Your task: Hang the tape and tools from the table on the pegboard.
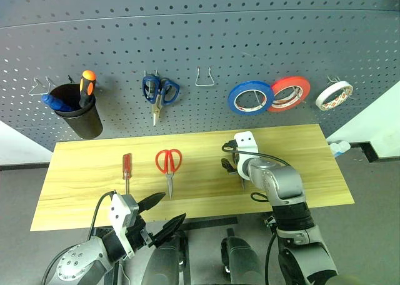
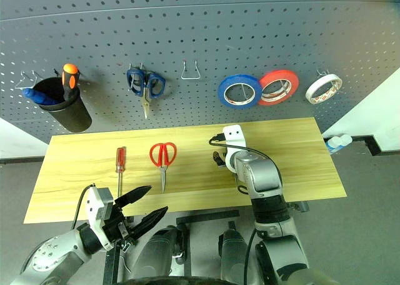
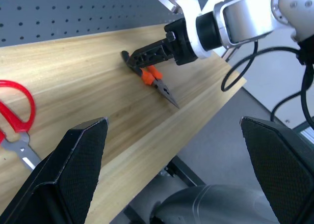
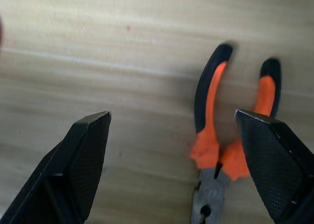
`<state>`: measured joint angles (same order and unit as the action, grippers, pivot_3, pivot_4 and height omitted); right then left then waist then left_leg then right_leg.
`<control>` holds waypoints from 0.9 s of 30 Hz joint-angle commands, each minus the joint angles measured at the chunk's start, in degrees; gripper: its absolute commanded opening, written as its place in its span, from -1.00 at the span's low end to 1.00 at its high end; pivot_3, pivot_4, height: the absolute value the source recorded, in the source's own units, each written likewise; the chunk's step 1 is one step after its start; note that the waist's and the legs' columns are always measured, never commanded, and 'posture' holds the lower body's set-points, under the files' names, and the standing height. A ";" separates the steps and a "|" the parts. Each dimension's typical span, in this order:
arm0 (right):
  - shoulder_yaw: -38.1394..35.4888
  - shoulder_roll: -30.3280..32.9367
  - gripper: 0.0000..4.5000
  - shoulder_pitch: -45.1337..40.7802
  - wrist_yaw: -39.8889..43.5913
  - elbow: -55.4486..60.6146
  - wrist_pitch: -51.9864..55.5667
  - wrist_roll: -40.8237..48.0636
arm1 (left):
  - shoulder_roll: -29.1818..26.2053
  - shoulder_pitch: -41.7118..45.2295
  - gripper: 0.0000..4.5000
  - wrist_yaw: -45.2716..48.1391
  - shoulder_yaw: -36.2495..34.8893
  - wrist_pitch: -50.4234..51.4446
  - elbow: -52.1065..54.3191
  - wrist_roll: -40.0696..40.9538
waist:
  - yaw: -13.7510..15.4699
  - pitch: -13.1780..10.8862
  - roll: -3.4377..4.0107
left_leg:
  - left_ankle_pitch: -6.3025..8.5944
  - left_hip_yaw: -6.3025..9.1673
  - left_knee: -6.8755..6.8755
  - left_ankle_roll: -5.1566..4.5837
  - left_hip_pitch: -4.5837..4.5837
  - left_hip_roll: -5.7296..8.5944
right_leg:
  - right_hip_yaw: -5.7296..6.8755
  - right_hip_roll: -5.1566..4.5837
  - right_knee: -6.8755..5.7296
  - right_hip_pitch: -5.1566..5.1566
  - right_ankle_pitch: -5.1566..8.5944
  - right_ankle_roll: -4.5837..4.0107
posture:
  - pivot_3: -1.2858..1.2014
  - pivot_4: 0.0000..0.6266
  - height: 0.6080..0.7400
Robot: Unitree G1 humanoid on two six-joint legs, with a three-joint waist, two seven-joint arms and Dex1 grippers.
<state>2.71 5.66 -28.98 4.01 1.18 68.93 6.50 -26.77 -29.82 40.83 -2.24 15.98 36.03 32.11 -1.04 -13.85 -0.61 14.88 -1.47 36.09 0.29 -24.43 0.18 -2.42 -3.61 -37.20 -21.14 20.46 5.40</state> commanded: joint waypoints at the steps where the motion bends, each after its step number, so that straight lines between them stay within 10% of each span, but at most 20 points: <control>1: -0.81 -0.10 0.87 -2.03 0.10 -0.69 2.55 0.20 | 0.20 -1.47 1.00 -0.27 0.44 -0.96 2.21 0.00 | -0.04 -0.05 0.03 | 0.00 0.00 -0.01 0.00 -0.01 0.00 | 0.00 0.00 0.00 -0.01 0.00 0.00 | 0.13 -0.07 1.00; 27: -4.56 -0.32 0.87 -6.72 -4.59 -9.53 2.23 -3.11 | -0.34 -2.34 1.00 -0.84 0.25 -0.84 3.06 0.38 | -0.13 -0.58 -0.01 | 0.00 -0.01 -0.03 0.00 -0.06 0.01 | 0.02 0.00 -0.01 -0.09 0.00 0.00 | 0.14 -0.04 1.00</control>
<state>-1.63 5.73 -35.13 -0.61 -8.96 71.75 3.50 -26.87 -31.14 39.87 -1.61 15.83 36.89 31.98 -1.16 -14.43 -0.62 14.87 -1.48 36.05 0.29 -24.50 0.19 -2.40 -3.61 -37.21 -21.23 20.46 5.41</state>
